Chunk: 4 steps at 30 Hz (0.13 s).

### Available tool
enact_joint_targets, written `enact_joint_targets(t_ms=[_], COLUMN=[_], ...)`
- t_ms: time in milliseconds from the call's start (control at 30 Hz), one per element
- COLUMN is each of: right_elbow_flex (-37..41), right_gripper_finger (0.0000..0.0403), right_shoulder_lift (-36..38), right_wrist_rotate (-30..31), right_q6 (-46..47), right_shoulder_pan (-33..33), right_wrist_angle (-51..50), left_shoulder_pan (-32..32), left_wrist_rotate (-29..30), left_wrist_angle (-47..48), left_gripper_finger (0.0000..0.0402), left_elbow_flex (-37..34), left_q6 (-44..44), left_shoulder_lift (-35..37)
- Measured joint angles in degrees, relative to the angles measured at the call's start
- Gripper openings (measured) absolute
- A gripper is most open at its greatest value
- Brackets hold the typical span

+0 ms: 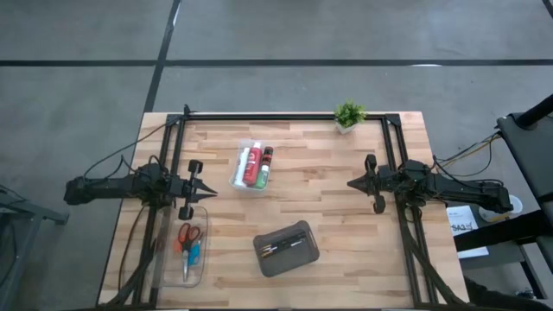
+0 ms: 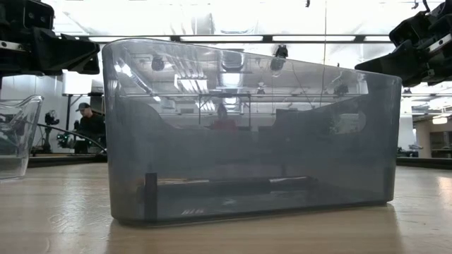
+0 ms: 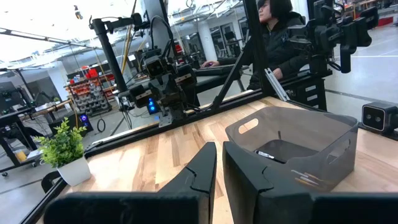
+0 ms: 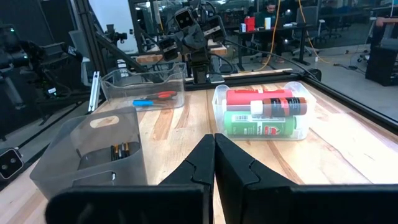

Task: Pick & Place Paint Supplies
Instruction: Return to Home Position

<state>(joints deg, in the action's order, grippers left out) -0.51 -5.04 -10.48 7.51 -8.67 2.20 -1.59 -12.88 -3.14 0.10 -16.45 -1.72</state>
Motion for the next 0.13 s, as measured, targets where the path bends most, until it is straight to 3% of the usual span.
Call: enact_joint_targets(t_ms=[133], right_elbow_flex=[0.0], right_gripper_finger=[0.0008], right_shoulder_lift=[0.0], right_wrist_rotate=[0.0], right_q6=[0.0], right_shoulder_pan=[0.0], right_wrist_angle=[0.0], left_shoulder_pan=[0.0], left_wrist_rotate=[0.0], left_wrist_angle=[0.0], left_gripper_finger=[0.0036], left_elbow_flex=[0.0], left_q6=[0.0], left_shoulder_lift=[0.0])
